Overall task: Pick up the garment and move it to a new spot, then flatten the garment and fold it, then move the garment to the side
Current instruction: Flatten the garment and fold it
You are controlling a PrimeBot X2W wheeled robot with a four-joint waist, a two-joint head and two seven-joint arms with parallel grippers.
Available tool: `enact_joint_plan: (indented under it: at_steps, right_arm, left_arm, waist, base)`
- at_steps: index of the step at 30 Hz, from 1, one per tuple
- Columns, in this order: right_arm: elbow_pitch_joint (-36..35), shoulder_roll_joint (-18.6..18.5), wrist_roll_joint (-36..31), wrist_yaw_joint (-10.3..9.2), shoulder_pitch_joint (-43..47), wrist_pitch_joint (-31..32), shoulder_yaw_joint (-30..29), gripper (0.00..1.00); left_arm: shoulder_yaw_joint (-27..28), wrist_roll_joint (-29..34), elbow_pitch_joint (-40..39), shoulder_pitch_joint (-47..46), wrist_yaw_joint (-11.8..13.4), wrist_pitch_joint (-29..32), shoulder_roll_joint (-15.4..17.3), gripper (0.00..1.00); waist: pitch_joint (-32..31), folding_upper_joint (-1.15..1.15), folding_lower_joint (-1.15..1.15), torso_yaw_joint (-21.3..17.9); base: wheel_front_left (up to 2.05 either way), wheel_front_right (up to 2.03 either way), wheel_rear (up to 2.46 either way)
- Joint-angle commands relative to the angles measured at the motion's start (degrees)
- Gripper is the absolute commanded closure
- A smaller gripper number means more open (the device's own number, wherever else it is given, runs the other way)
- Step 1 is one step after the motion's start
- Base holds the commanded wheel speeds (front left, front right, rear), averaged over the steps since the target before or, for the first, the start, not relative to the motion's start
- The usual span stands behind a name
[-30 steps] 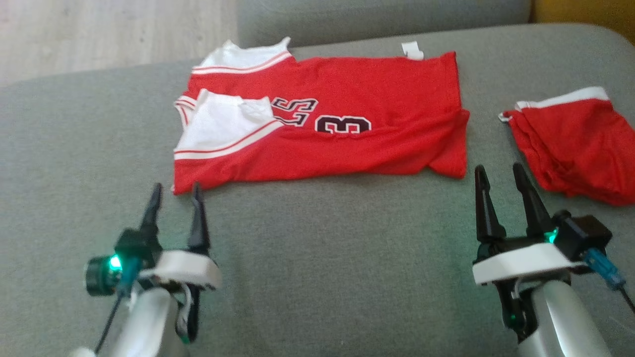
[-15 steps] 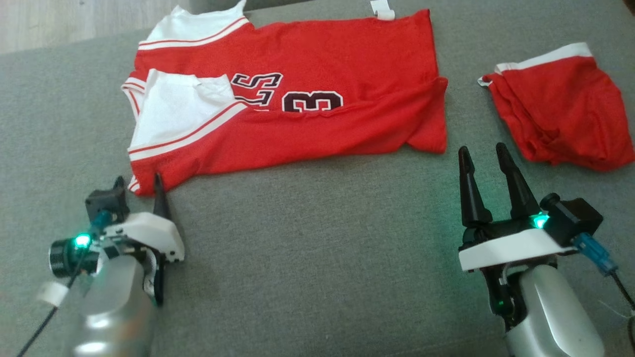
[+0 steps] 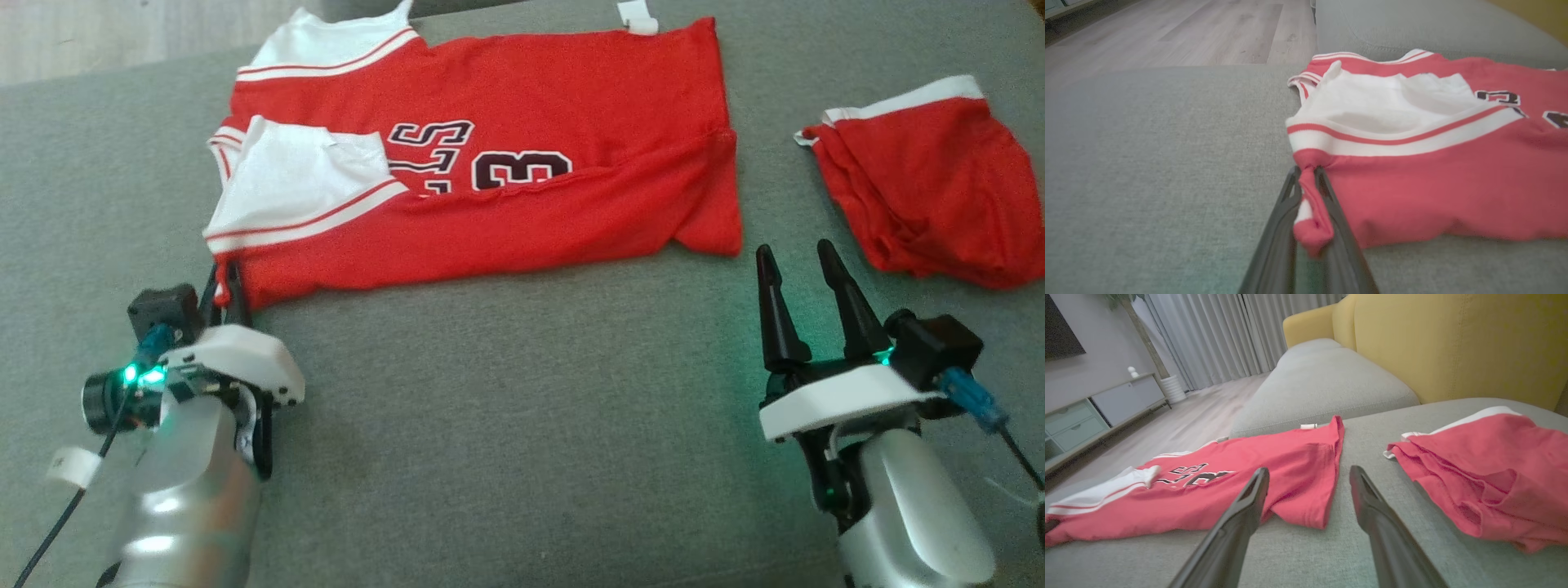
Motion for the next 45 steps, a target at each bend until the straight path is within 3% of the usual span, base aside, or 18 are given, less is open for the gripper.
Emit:
enact_joint_plan:
  at_steps: [1, 7, 12, 20, 25, 26, 27, 38, 45]
  right_arm:
    - [-0.7, 0.2, -0.9, -0.04, -2.3, 1.0, 0.4, 0.0]
    - [4.9, 0.2, -0.7, -0.04, -5.8, 8.2, -3.0, 0.0]
    - [12.5, 0.2, 5.6, -0.04, -10.2, 12.6, -4.8, 0.0]
    - [30.9, 0.2, 12.5, -0.04, -20.1, 16.4, -4.8, 0.0]
    - [41.1, 0.2, 14.4, -0.04, -25.3, 18.4, -0.7, 0.0]
    - [42.5, 0.2, 14.5, -0.04, -26.1, 18.4, 0.3, 0.16]
    - [43.7, 0.2, 14.2, -0.04, -26.9, 18.0, 1.2, 1.0]
    - [52.3, 0.1, 7.3, -0.04, -30.3, 6.5, 3.1, 1.0]
    - [53.2, -1.5, 4.2, -0.04, -29.1, 3.9, 3.3, 1.0]
  left_arm:
    - [1.9, -0.3, -2.8, -0.8, 0.2, -1.1, 1.6, 1.0]
    - [2.5, 0.7, -15.6, 1.3, -0.4, -1.7, 0.9, 1.0]
    - [1.2, 2.4, -23.5, 4.6, -2.4, -1.7, 0.0, 1.0]
    - [-1.0, 4.1, -27.5, 6.3, -4.0, -1.8, -1.1, 1.0]
    - [-1.9, 4.5, -28.1, 6.0, -4.2, -1.8, -1.8, 1.0]
    - [-2.0, 4.6, -28.2, 5.9, -4.3, -1.8, -1.8, 1.0]
    - [-2.1, 4.6, -28.1, 5.8, -4.3, -1.8, -1.9, 1.0]
    - [-1.6, 4.9, -26.4, 8.1, -4.4, -1.8, -1.4, 1.0]
    - [-1.3, 4.8, -24.5, 10.5, -4.4, -1.8, -1.0, 1.0]
  waist:
    - [-0.4, 0.0, -0.01, 0.8]
    - [-0.9, 0.0, -0.01, 3.4]
    - [-1.0, 0.0, -0.01, 5.0]
    - [-0.4, 0.0, -0.01, 6.8]
    - [0.2, 0.0, -0.01, 7.8]
    - [0.3, 0.0, -0.01, 8.0]
    - [0.3, 0.0, -0.01, 8.2]
    - [-2.8, 0.0, -0.01, 7.9]
    - [-5.9, 0.0, -0.01, 6.9]
  base:
    - [0.0, 0.0, 0.0]
    - [0.0, 0.0, 0.0]
    - [0.0, 0.0, 0.0]
    - [0.0, 0.0, 0.0]
    - [0.0, 0.0, 0.0]
    - [0.0, 0.0, 0.0]
    - [0.0, 0.0, 0.0]
    - [0.0, 0.0, 0.0]
    - [0.0, 0.0, 0.0]
